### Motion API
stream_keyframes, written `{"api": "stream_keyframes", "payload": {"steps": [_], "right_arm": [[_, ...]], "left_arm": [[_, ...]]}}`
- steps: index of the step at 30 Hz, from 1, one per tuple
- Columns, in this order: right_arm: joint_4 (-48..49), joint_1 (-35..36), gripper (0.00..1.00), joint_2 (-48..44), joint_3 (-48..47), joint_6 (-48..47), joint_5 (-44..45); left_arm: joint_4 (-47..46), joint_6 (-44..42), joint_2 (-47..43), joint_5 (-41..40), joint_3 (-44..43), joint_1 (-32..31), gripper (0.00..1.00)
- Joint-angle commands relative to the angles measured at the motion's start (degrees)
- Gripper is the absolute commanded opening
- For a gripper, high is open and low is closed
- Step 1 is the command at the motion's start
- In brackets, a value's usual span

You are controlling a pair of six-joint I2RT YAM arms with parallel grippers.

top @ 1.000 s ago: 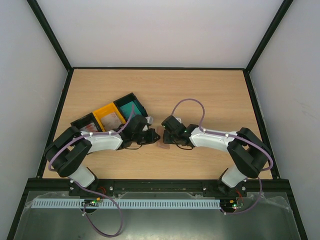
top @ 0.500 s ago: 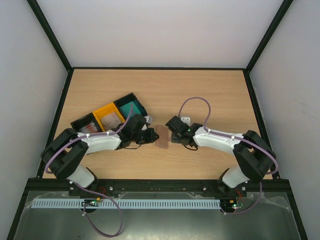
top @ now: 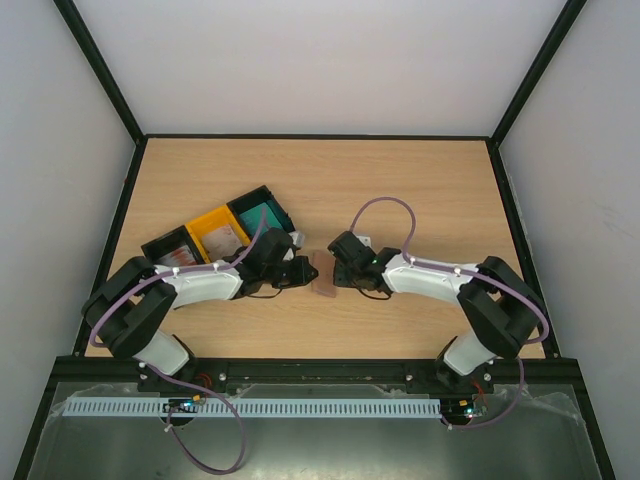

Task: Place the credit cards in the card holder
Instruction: Open the card holder at the center of the board.

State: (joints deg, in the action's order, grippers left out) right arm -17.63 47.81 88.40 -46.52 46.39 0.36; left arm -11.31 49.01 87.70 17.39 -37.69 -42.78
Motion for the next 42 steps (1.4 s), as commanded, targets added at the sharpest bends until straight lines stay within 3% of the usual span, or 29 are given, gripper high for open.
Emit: {"api": "stream_keyframes", "payload": {"steps": [1,10,13,15,20,29,33,42], "right_arm": [[1.06,0.09,0.27,1.68,0.89,0.26,1.03],[6.16,0.09,0.17,3.52,1.78,0.02,2.12],[6.05,0.09,0.07,3.41,1.62,-0.14,2.68],[5.39,0.09,0.02,2.73,1.57,-0.44,3.09],[2.30,0.09,0.02,-0.44,1.27,-1.11,3.35],[-1.09,-0.04,0.02,-7.84,-1.36,-2.12,-0.28],[-1.14,0.00,0.02,-8.55,-2.72,-2.74,-3.08],[0.14,0.00,0.02,-10.35,-3.20,-3.32,-6.15]], "left_arm": [[0.41,-0.94,0.11,0.17,-1.88,0.25,0.03],[0.58,-0.94,0.63,-0.87,-1.21,0.25,0.10],[0.94,-0.94,0.67,-1.70,-0.94,0.25,0.16],[1.34,-0.94,0.51,-2.66,-0.75,0.25,0.24],[3.46,-1.50,-0.37,-5.55,-0.88,0.33,0.47],[3.91,-2.17,-3.64,-5.01,-1.20,0.77,0.74],[3.08,-2.18,-4.47,-3.56,-1.31,0.90,0.79],[2.72,-0.95,-6.98,-4.48,-0.18,1.80,0.79]]}}
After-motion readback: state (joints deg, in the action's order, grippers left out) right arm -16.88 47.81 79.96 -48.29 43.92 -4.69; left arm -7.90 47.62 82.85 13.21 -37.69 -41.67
